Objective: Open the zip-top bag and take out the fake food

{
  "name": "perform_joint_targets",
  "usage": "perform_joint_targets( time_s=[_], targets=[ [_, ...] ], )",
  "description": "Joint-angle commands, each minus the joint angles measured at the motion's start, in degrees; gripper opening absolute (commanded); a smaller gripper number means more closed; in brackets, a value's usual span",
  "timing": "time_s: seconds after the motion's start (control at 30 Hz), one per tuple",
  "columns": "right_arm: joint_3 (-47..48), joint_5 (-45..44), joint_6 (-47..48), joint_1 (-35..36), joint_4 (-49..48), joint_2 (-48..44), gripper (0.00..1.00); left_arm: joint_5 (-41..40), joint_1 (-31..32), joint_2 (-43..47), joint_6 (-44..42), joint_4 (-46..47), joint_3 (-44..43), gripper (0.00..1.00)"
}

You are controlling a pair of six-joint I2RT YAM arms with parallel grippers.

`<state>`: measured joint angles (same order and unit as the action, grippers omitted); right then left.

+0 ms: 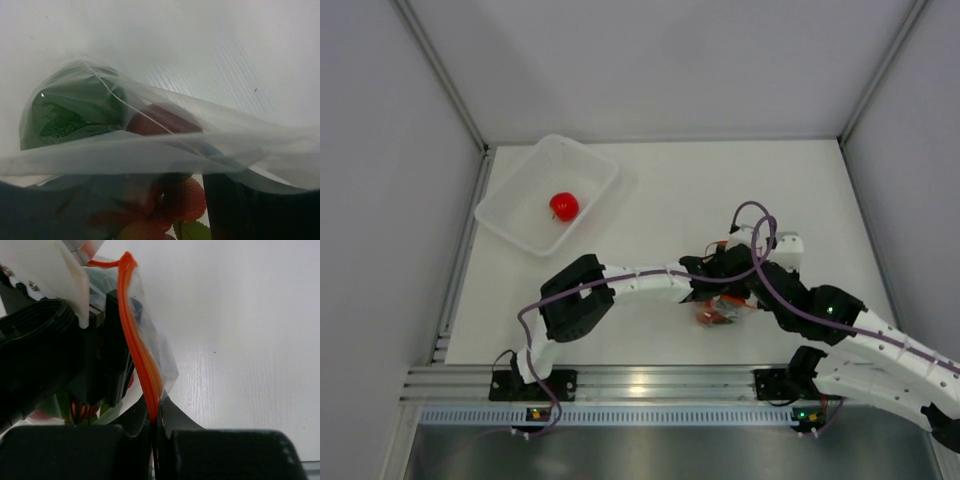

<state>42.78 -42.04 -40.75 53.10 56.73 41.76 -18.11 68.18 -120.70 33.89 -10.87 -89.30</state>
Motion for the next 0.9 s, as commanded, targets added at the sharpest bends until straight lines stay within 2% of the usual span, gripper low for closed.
perform_joint_targets(
  time_s=[0.0,0.07,0.2,0.37,0.53,0.87],
  targets=[
    [5.2,1.61,4.62,0.78,-15.5,2.01,0.0,5.0,2.22,5.12,-1.19,5.23,6.57,0.0],
    [6.43,2.31,5.68,0.69,-17.43,3.84,0.0,6.93,2.3,7.84,-3.03,8.48,8.6,0.0],
    [10.03,2.14,8.31,0.07,-17.88,7.37,0.0,7.3,2.39,10.22,-6.2,9.2,11.07,0.0],
    [14.25,3.1,12.0,-3.96,-16.83,10.97,0.0,7.91,2.39,13.91,-7.96,14.03,18.17,0.0],
    [15.57,7.76,16.49,-7.66,-16.92,12.91,0.0,8.09,2.39,17.96,-9.1,19.92,23.72,0.0],
    [16.02,15.06,19.92,-7.92,-17.26,16.25,0.0,2.3,2.48,22.44,-9.9,20.89,25.84,0.0]
  ],
)
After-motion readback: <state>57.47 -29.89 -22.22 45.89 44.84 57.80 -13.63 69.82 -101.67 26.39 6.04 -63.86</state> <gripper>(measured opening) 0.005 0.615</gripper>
